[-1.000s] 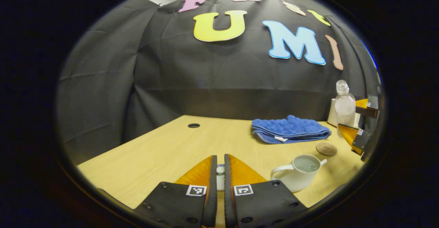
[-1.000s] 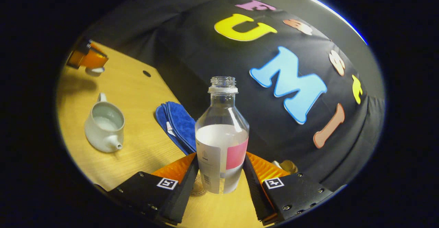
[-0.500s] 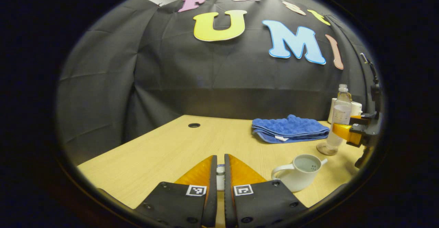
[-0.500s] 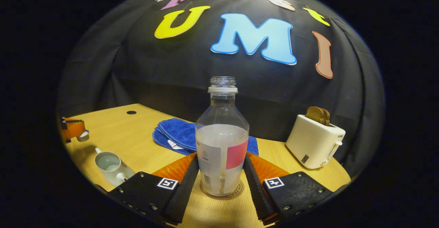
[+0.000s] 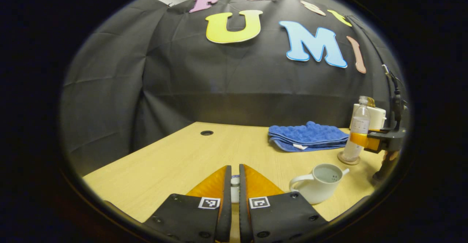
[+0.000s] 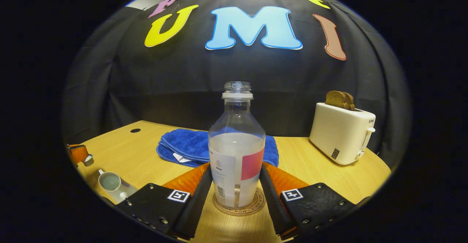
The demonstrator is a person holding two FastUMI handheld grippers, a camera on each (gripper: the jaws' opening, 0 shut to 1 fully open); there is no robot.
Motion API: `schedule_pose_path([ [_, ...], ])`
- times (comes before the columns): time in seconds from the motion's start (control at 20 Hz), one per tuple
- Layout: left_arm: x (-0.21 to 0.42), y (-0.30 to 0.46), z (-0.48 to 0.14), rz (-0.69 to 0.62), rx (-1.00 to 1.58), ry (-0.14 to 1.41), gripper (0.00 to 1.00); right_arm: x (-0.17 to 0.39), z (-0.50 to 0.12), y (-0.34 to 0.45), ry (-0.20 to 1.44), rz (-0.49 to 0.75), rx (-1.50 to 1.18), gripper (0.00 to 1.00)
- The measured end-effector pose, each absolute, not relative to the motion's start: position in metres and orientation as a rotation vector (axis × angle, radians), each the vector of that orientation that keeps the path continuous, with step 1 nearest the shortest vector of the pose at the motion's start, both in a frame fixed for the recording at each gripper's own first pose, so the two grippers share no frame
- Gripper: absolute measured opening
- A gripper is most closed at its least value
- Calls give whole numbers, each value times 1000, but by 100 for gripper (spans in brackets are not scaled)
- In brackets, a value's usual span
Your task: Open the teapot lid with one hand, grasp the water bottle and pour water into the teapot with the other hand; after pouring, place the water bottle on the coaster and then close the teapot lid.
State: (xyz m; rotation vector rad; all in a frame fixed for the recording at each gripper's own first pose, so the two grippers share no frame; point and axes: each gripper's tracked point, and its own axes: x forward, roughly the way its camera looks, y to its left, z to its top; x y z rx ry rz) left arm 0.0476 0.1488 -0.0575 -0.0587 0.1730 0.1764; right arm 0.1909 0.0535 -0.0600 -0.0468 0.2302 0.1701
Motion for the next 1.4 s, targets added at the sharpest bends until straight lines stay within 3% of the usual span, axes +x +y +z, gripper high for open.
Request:
schedule_pose_path([
  [0.35, 47, 147, -57, 165, -67, 168, 16, 192, -55, 48, 227, 151, -29, 82],
  [0.4, 47, 147, -56, 162, -69, 165, 16, 191, -53, 48, 221, 150, -16, 96],
  [0.45, 47, 147, -57, 161, -70, 164, 15, 190, -51, 47, 216, 149, -5, 99],
  [1.0, 48, 134, -45, 108, -104, 128, 15, 137, -15, 27, 53, 110, -31, 98],
  [1.4, 55, 95, -27, 34, -113, 101, 15, 108, -5, -35, -17, 12, -169, 98],
])
